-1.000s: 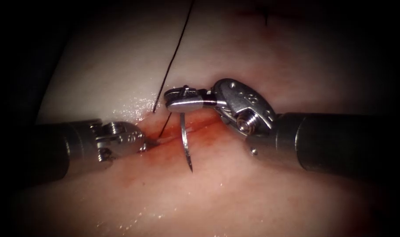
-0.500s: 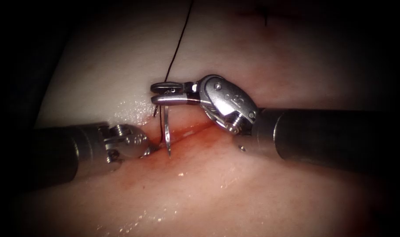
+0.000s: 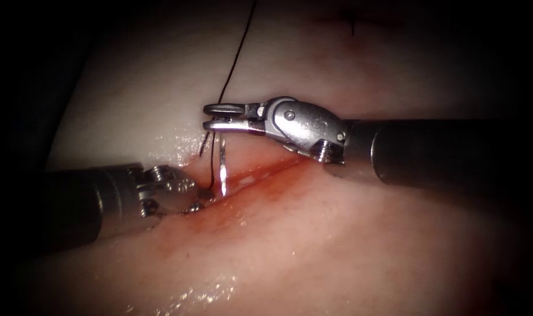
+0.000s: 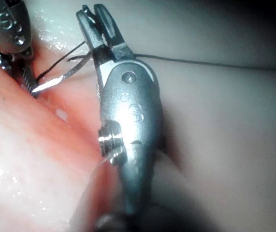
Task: Wound Closure
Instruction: Widen wound opening with left end-effector, then drive needle through tissue below wound with right grasper
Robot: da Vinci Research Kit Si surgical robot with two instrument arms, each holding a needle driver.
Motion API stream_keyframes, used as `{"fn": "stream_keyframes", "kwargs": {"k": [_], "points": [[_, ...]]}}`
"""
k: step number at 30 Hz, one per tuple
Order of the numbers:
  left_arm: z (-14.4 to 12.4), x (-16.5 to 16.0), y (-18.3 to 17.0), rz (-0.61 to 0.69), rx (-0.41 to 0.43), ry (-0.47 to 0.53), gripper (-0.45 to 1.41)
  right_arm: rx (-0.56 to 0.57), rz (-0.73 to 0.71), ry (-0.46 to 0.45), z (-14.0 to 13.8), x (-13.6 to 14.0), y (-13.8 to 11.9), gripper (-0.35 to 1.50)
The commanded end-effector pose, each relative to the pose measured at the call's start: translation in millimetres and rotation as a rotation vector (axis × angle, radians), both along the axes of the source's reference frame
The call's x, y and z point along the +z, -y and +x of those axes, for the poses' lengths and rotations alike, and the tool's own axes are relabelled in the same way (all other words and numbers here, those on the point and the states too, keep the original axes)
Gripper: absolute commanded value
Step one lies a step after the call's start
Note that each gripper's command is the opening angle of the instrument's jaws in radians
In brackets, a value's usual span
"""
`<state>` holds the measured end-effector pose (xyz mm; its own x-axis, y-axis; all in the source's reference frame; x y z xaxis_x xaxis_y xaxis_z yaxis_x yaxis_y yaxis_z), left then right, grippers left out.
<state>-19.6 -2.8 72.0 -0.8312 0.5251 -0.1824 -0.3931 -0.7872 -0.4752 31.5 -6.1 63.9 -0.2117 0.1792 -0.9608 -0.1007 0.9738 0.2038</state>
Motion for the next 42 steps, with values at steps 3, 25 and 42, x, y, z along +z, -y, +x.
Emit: {"fn": "stream_keyframes", "kwargs": {"k": [3, 25, 42], "points": [[-0.6, 0.5, -0.2, 0.000, 0.001, 0.002, 0.26, 0.010, -0.027, 0.011, 0.9, 0.7, 0.2, -0.35], [-0.5, -0.1, -1.4, 0.006, -0.037, 0.022, 0.14, 0.026, -0.108, 0.032, 1.4, 0.5, 5.0, -0.35], [-0.2, -0.1, -1.2, -0.006, -0.063, 0.039, 0.12, 0.064, -0.061, 0.026, 3.0, -0.5, 6.0, -0.35]]}}
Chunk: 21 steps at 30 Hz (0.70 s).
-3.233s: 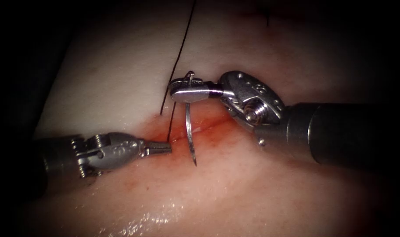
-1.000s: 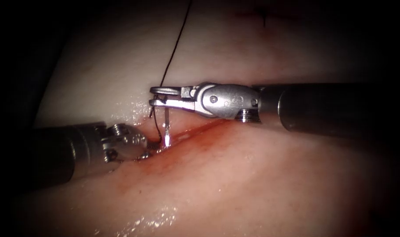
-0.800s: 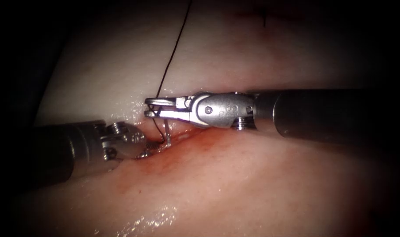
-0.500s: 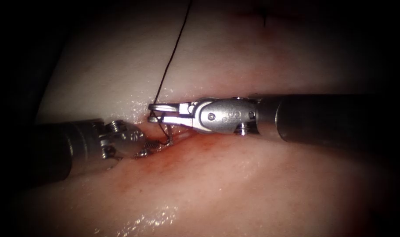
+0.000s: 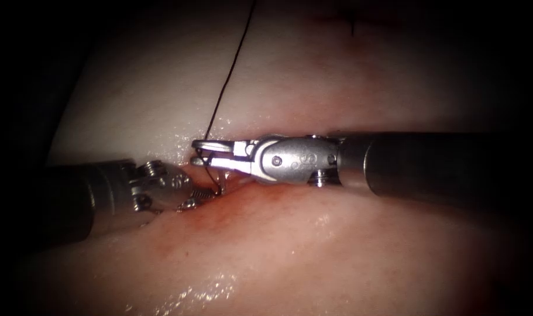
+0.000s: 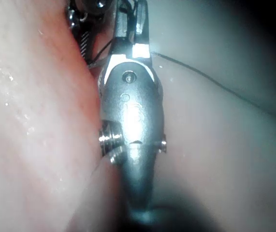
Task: Wound Closure
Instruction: Drive needle through tissue below wound with right grasper
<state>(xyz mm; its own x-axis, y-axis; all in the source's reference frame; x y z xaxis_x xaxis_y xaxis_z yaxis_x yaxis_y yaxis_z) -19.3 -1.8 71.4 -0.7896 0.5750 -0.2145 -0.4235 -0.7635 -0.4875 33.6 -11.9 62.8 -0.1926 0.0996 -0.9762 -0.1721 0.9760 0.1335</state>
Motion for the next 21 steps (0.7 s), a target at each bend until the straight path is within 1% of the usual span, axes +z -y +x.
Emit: {"fn": "stream_keyframes", "kwargs": {"k": [1, 6, 8, 13, 14, 21], "points": [[-0.5, 0.4, -0.2, -0.003, -0.003, 0.004, 0.12, -0.005, 0.012, -0.004, 1.0, 0.7, 0.3, -0.35], [-0.1, 0.0, -0.4, -0.004, -0.013, 0.021, 0.10, 0.007, 0.060, -0.007, 0.8, 1.8, 1.1, -0.35], [0.1, -0.4, -0.6, -0.017, -0.029, 0.029, 0.09, 0.010, 0.090, -0.014, 0.8, 2.0, 1.1, -0.35], [0.4, -2.3, -1.7, -0.073, -0.103, 0.041, 0.05, 0.025, 0.131, -0.028, 0.7, 1.5, 0.6, -0.35], [0.5, -3.4, -2.1, -0.093, -0.136, 0.056, 0.05, 0.031, 0.143, -0.032, 0.8, 1.2, 0.4, -0.35], [0.5, -5.4, -1.8, -0.113, -0.150, 0.069, 0.04, 0.036, 0.157, -0.039, 0.8, 0.8, 0.2, -0.35]]}}
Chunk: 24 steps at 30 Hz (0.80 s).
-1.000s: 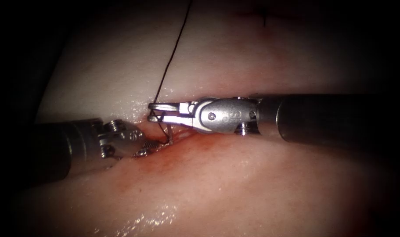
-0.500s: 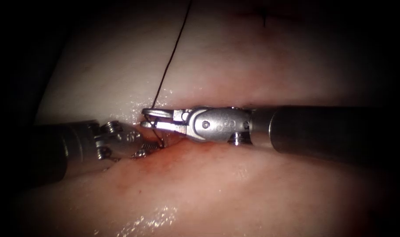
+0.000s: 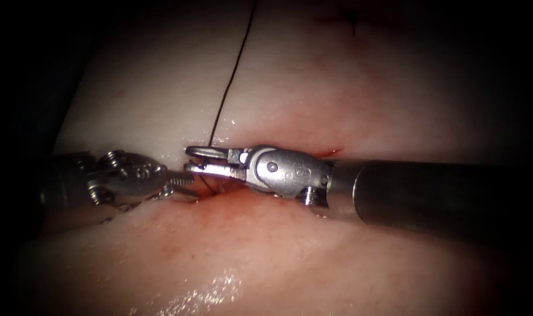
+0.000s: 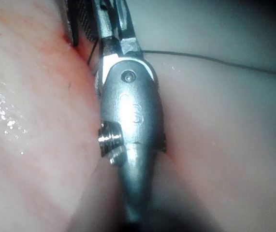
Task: Wound Closure
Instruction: Drive needle through tissue below wound with right grasper
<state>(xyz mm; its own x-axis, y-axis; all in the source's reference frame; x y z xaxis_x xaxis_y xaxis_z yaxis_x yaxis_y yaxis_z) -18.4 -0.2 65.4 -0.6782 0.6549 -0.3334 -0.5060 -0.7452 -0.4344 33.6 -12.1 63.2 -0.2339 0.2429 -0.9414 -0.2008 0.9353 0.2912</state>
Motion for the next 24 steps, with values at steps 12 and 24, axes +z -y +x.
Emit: {"fn": "stream_keyframes", "kwargs": {"k": [12, 24], "points": [[-1.7, -3.2, 3.5, -0.063, -0.028, 0.009, -0.03, 0.062, 0.055, -0.006, -0.1, 0.2, -0.5, -0.35], [-6.4, -7.4, 6.4, -0.109, -0.017, 0.081, -0.13, 0.206, 0.102, 0.235, -0.1, -1.0, 0.1, -0.35]]}}
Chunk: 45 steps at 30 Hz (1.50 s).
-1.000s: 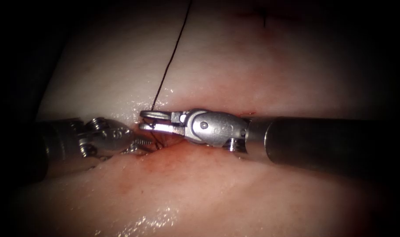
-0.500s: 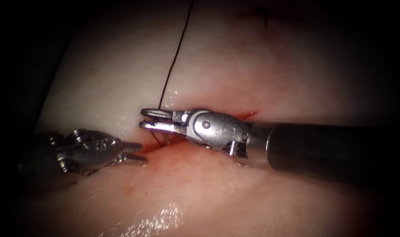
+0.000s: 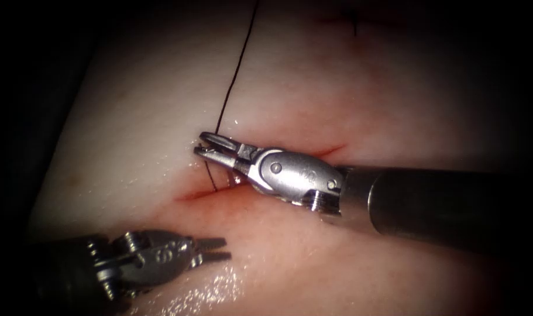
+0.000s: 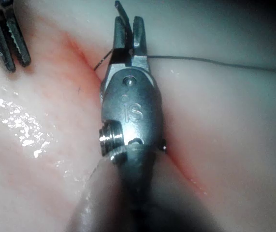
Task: Wound Closure
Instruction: Drive needle through tissue below wound with right grasper
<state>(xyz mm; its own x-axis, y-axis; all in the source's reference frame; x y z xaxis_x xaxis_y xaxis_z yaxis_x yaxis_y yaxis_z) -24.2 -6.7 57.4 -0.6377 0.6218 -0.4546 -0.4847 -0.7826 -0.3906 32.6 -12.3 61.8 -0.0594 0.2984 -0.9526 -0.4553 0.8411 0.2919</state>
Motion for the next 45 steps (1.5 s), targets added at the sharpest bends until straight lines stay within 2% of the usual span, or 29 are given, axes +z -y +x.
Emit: {"fn": "stream_keyframes", "kwargs": {"k": [1, 7, 15, 19, 27, 31, 42, 45], "points": [[-0.9, 0.6, 0.0, -0.004, -0.002, 0.011, -0.13, 0.008, 0.043, -0.018, 0.9, 0.4, 0.0, -0.35], [-1.0, 1.8, 0.1, -0.014, -0.004, 0.011, -0.15, 0.039, 0.184, -0.042, 0.7, 0.0, 0.4, -0.35], [-0.3, 4.6, 0.3, -0.031, -0.001, 0.015, -0.15, 0.042, 0.245, -0.077, 0.9, -0.3, 0.7, -0.35], [0.4, 5.7, 0.7, -0.026, -0.001, 0.012, -0.15, 0.037, 0.342, -0.104, 0.7, -0.3, 0.7, -0.35], [0.6, 5.3, 2.0, -0.017, -0.004, 0.010, -0.16, 0.072, 0.533, -0.094, 0.9, -0.2, 0.7, -0.35], [0.6, 5.3, 2.0, -0.015, -0.004, 0.012, -0.16, 0.053, 0.578, -0.096, 0.8, -0.2, 0.7, -0.35], [0.8, 5.8, 2.6, -0.017, 0.003, 0.019, -0.18, 0.036, 0.771, -0.192, 0.7, 0.5, 0.2, -0.35], [1.0, 6.6, 2.9, -0.018, 0.006, 0.019, -0.18, 0.042, 0.869, -0.220, 0.7, 0.5, 0.3, -0.35]]}}
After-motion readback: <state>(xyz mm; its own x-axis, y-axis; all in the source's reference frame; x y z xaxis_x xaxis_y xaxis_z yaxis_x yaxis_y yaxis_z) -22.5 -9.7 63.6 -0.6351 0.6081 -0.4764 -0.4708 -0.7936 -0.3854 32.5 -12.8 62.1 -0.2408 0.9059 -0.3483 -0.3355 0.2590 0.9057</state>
